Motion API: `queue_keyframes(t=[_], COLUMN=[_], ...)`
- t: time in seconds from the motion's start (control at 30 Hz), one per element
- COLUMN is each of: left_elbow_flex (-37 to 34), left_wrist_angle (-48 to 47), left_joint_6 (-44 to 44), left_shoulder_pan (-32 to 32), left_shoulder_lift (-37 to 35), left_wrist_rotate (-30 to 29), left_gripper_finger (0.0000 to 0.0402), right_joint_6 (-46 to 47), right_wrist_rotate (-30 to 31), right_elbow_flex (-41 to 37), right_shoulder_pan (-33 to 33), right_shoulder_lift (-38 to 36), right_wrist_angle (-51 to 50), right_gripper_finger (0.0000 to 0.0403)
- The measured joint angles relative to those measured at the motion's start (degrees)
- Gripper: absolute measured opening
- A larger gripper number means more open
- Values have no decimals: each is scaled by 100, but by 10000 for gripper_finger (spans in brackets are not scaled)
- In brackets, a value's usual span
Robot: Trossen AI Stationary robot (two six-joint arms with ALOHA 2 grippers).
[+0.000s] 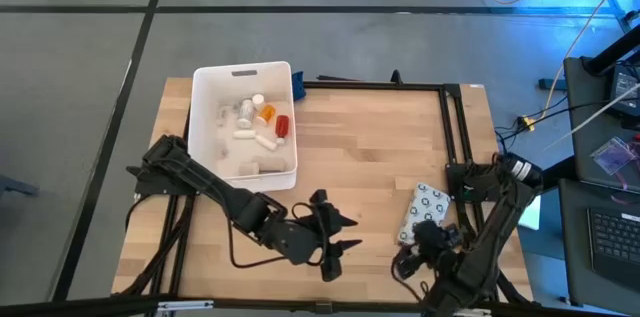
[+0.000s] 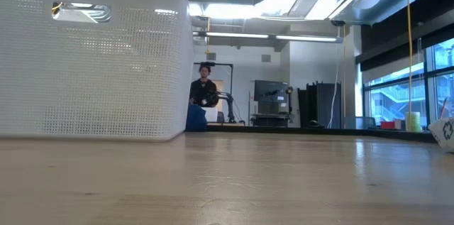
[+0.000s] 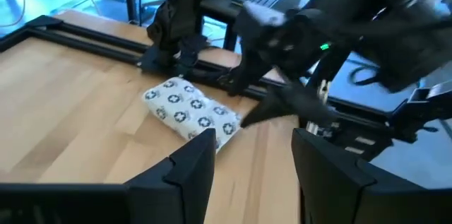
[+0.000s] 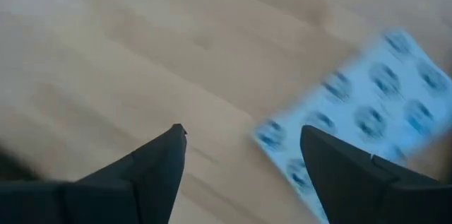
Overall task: Pick & place medical supplies in basket/bin
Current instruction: Put the mailer bag into the white bin
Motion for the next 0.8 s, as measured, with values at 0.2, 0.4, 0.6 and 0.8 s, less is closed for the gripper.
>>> queue_keyframes(t=[0.2, 0.4, 0.6, 0.8], left_elbow_flex=[-2, -2, -2, -2], left_wrist_angle=[106, 222, 195, 188], left_joint_6=[35, 239, 240, 377], left_shoulder_pan=[72, 134, 151, 173], left_shoulder_lift=[-4, -30, -30, -30], left_wrist_rotate=[129, 331, 425, 426], left_gripper_finger=[180, 180, 180, 180], right_joint_6=[945, 986, 979, 919], right_wrist_rotate=[-901, -832, -685, -644], right_elbow_flex=[-1287, -2316, -3659, -4665], right_shoulder_pan=[93, -28, -62, -62], right_shoulder_lift=[-382, -923, -1638, -2125], right_wrist_angle=[2, 375, 1594, 2678], right_gripper_finger=[278, 278, 278, 278])
